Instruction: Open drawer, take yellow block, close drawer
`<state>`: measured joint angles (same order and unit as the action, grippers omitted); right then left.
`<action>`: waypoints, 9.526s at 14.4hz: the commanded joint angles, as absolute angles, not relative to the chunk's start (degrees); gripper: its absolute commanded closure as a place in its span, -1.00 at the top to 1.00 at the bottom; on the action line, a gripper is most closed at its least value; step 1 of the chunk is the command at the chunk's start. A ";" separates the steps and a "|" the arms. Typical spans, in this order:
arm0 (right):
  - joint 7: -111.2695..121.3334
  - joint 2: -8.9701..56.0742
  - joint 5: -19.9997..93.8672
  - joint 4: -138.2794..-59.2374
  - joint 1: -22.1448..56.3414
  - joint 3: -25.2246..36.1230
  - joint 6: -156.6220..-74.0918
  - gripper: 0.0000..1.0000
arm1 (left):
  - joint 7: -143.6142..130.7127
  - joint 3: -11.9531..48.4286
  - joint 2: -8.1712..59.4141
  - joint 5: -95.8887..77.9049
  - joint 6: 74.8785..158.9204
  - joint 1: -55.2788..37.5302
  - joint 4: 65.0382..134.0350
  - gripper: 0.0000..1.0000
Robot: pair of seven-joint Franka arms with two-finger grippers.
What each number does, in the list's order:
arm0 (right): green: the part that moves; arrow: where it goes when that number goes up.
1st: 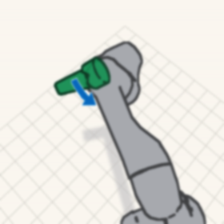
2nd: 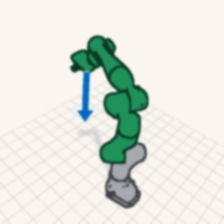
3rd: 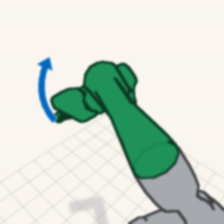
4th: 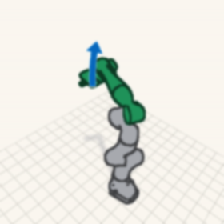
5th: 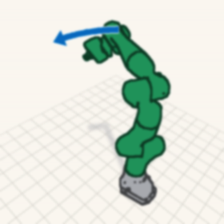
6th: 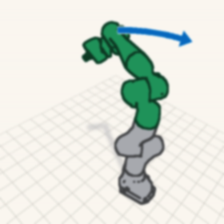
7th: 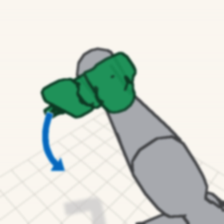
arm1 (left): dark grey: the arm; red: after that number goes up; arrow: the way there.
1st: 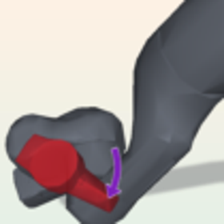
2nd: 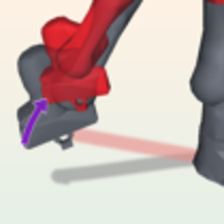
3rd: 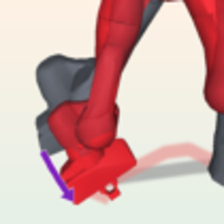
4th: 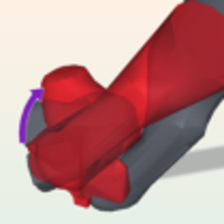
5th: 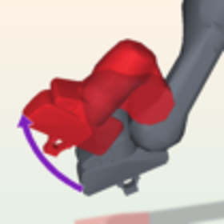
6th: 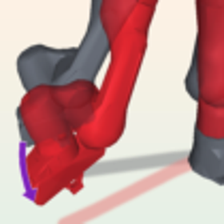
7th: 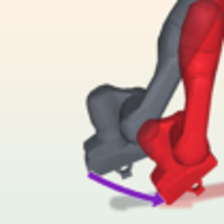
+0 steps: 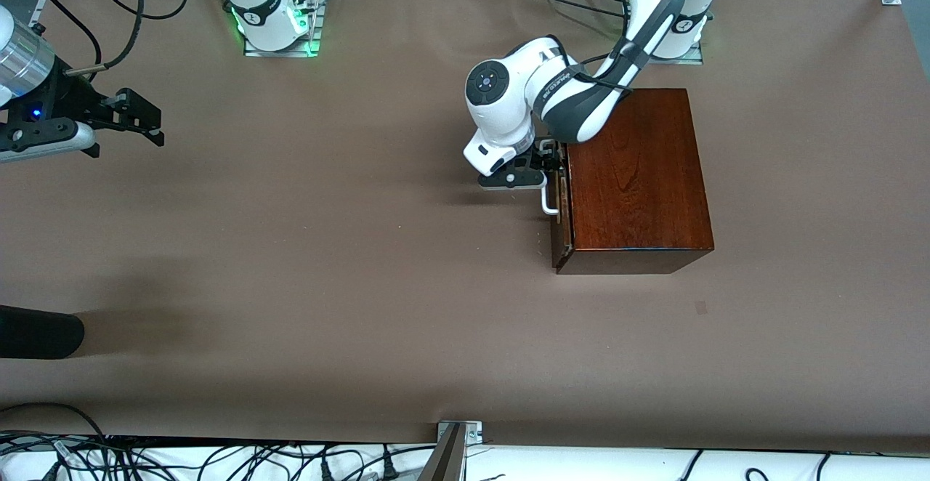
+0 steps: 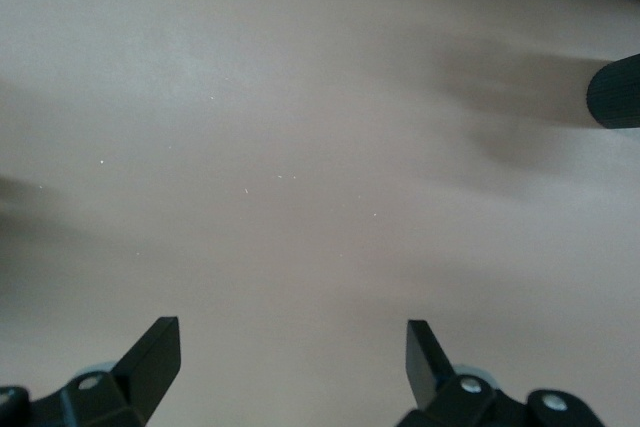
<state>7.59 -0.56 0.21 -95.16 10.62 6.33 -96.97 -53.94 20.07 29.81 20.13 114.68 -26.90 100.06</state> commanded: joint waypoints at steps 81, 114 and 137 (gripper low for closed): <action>21.09 47.46 -15.91 -66.00 45.44 -15.38 -115.93 -0.64 | -4.83 1.58 0.79 -1.23 86.84 0.44 84.29 1.00; 22.23 16.97 2.46 -81.88 8.37 -2.90 -96.58 -1.00 | 6.94 5.35 21.87 -5.53 84.64 -17.48 71.29 1.00; -2.02 18.89 1.23 -125.86 2.29 -3.16 -141.41 -1.00 | 25.57 12.74 28.30 -10.46 96.48 -26.44 74.79 1.00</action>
